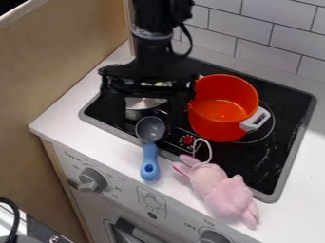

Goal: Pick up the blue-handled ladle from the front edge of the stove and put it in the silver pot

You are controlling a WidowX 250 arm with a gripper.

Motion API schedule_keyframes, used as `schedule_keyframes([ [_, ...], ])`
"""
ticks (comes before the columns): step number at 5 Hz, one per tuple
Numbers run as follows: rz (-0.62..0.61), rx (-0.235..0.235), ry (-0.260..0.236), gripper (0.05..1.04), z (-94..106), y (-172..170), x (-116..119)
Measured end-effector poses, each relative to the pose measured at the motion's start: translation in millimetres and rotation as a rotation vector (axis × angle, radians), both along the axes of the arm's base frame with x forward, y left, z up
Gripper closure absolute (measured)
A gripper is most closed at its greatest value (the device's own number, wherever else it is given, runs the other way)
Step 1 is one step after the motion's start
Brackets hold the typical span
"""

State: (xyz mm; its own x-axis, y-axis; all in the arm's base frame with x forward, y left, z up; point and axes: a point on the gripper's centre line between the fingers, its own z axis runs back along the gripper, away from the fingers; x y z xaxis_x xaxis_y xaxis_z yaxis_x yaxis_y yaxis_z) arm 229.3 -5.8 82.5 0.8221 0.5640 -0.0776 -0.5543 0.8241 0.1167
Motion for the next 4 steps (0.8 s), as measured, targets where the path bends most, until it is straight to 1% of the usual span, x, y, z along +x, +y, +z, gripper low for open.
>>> schedule_keyframes([
  [2,0.001,0.003,-0.01,0.083,-12.6,-12,-7],
  [3,0.008,0.004,-0.008,0.083,-18.3,-13,-11],
  [4,-0.013,0.0,-0.013,0.083,-23.4,-13,-17],
])
